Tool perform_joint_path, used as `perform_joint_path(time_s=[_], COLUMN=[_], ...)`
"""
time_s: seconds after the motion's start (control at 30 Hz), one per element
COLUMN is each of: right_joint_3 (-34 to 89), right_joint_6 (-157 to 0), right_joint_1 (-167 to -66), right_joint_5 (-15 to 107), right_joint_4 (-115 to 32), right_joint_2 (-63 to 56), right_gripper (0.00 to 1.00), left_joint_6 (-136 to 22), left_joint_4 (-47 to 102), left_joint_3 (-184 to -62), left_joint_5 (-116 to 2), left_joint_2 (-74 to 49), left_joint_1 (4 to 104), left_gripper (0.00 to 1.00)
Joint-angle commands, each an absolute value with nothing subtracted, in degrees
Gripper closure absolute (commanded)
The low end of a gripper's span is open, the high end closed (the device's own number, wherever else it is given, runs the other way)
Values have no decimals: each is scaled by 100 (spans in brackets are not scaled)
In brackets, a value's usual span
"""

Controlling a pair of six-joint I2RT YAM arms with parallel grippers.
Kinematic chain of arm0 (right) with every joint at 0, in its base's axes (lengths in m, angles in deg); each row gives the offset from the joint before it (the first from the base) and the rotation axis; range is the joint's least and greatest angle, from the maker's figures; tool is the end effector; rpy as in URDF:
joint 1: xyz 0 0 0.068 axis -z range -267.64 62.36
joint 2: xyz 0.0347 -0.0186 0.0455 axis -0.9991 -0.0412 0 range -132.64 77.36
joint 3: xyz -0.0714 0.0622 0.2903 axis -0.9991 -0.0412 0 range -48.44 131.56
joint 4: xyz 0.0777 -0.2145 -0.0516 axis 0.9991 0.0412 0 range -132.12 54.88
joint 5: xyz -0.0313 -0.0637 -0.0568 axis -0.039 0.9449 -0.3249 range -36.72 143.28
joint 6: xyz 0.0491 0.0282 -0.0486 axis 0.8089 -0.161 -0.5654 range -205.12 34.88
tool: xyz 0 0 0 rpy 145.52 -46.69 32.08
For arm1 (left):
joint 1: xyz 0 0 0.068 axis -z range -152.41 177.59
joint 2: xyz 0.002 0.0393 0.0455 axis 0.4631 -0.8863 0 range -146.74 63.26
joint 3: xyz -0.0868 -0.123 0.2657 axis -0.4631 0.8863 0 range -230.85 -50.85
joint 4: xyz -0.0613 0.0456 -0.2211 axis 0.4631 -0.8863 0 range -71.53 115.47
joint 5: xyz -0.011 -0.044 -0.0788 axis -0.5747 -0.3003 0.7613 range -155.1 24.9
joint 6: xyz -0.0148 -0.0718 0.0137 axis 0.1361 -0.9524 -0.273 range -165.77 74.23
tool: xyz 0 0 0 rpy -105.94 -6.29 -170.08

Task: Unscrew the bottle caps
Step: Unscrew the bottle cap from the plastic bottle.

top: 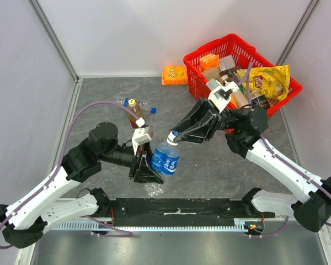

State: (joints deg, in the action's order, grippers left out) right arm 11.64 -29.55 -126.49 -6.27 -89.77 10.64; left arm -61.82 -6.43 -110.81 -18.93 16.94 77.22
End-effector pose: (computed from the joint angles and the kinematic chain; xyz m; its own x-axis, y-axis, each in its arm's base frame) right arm 0.1243 0.1695 0.4909 -0.3910 0.2217 -0.8933 -0.8877 -0.3471 0.3024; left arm 0.0441 -0.1215 0.4009 -0.4635 0.2498 -0.8502 0.8774 -0.0047 -0.4798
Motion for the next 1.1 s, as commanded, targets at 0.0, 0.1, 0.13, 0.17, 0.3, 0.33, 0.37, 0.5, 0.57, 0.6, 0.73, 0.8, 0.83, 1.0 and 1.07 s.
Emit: perform_joint_path(time_s=[0.0, 0.1, 0.13, 0.17, 0.3, 0.33, 0.37, 0.5, 0.57, 0.6, 0.73, 0.8, 0.83, 1.0, 1.07], right_joint_3=[1036, 984, 966, 949, 913, 913, 922, 922, 939, 940, 1036, 1106, 1133, 1334, 1562], right_joint_6=[-2281, -2052, -2000, -1990, -1999, -1999, -2008, -1990, -2008, -2017, -2025, -2017, -2008, -2585, -3304], right_joint_1=[-12648, -12648, -12648, -12648, -12657, -12657, -12657, -12648, -12657, -12657, -12648, -12648, -12640, -12648, -12648], right_joint_5=[-1184, -1263, -1264, -1281, -1299, -1307, -1299, -1220, -1158, -1115, -1105, -1079, -1044, -807, -562], right_joint_4=[-10476, -10925, -11057, -11110, -11207, -11208, -11199, -11181, -11138, -11111, -10980, -10892, -10830, -9832, -8692], right_joint_2=[1153, 1205, 1232, 1267, 1355, 1355, 1364, 1338, 1320, 1294, 1258, 1267, 1285, 1434, 1574], right_gripper=[100, 100, 100, 100, 100, 100, 100, 93, 80, 72, 39, 19, 6, 2, 2], left_joint_6=[-6738, -6888, -6906, -6941, -7003, -7020, -7020, -7029, -6994, -6977, -6871, -6792, -6757, -6511, -6388], left_joint_4=[647, 1034, 1105, 1166, 1272, 1281, 1281, 1281, 1229, 1202, 1027, 843, 746, 201, -36], left_joint_3=[-11035, -10947, -10938, -10929, -10868, -10859, -10842, -10806, -10815, -10815, -10815, -10824, -10824, -10841, -10841], left_joint_5=[-676, -420, -367, -332, -218, -200, -182, -200, -261, -287, -472, -612, -691, -1043, -1280], left_joint_2=[1651, 1633, 1633, 1642, 1572, 1571, 1563, 1545, 1571, 1571, 1615, 1607, 1624, 1642, 1685], left_joint_1=[7707, 7707, 7707, 7707, 7707, 7698, 7707, 7707, 7698, 7707, 7707, 7707, 7707, 7707, 7707], left_gripper=[98, 98, 98, 98, 98, 98, 98, 98, 98, 98, 98, 98, 98, 98, 98])
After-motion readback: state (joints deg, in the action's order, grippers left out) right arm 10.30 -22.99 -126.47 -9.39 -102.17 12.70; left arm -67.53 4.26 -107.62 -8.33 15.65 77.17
